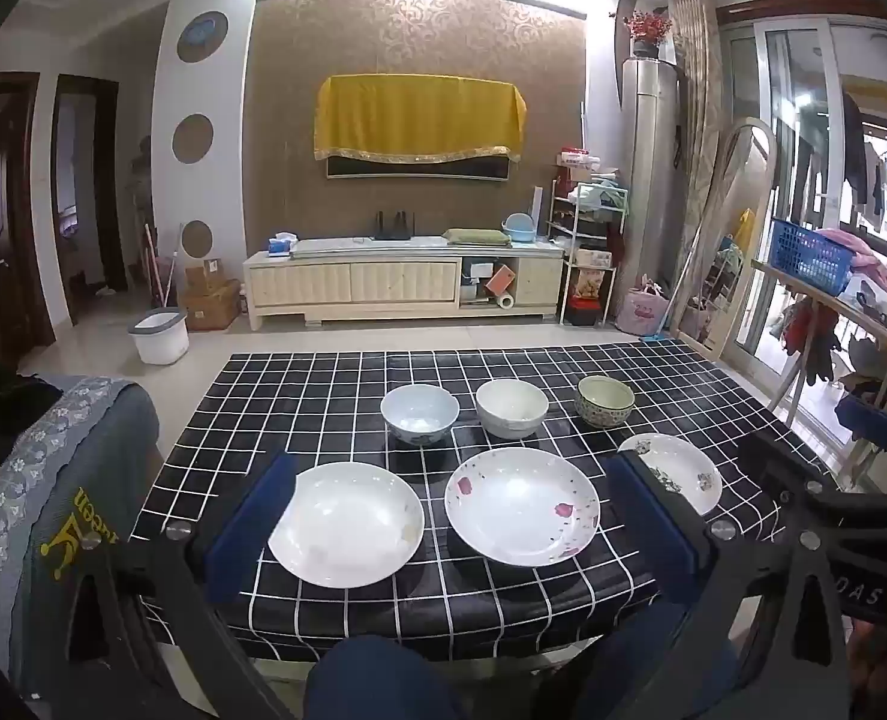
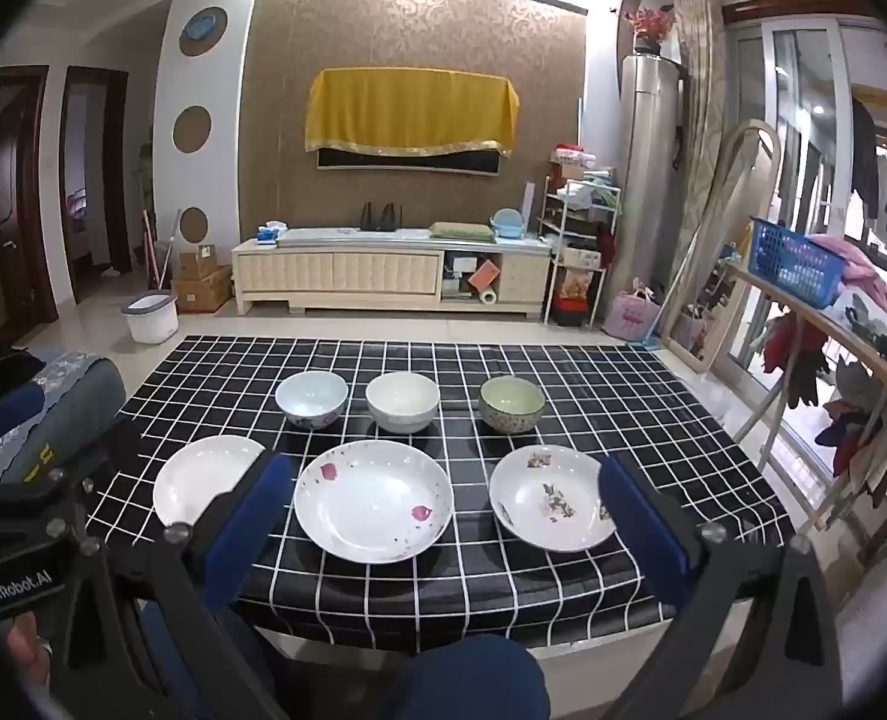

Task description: Organize plates and bowls

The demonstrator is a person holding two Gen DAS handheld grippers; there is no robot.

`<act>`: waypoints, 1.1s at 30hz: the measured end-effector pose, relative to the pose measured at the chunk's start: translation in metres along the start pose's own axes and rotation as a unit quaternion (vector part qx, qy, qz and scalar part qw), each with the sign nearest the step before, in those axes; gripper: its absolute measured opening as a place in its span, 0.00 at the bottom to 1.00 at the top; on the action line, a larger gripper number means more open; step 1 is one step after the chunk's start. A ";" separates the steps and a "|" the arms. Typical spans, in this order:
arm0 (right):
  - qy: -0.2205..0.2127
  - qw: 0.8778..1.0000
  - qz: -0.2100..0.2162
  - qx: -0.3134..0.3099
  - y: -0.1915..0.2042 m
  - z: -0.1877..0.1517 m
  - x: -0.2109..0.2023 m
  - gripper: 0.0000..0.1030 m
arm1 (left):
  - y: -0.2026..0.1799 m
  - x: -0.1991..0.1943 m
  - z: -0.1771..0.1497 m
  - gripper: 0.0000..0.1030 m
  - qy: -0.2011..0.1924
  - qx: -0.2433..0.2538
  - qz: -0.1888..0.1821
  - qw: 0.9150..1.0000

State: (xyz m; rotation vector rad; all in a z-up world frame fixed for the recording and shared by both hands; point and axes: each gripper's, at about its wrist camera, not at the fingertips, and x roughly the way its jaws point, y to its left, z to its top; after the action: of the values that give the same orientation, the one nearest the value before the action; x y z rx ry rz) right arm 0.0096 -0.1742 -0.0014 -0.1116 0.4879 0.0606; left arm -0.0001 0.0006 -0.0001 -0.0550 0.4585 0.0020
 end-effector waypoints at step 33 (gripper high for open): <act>0.013 1.000 0.004 -0.010 0.003 0.004 -0.003 1.00 | 0.006 -0.004 0.000 1.00 0.001 -0.003 -0.004 1.000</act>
State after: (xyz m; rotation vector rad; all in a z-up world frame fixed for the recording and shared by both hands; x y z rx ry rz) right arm 0.0080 -0.1704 0.0031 -0.1306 0.5132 0.0723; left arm -0.0035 0.0069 0.0012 -0.0630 0.4594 -0.0036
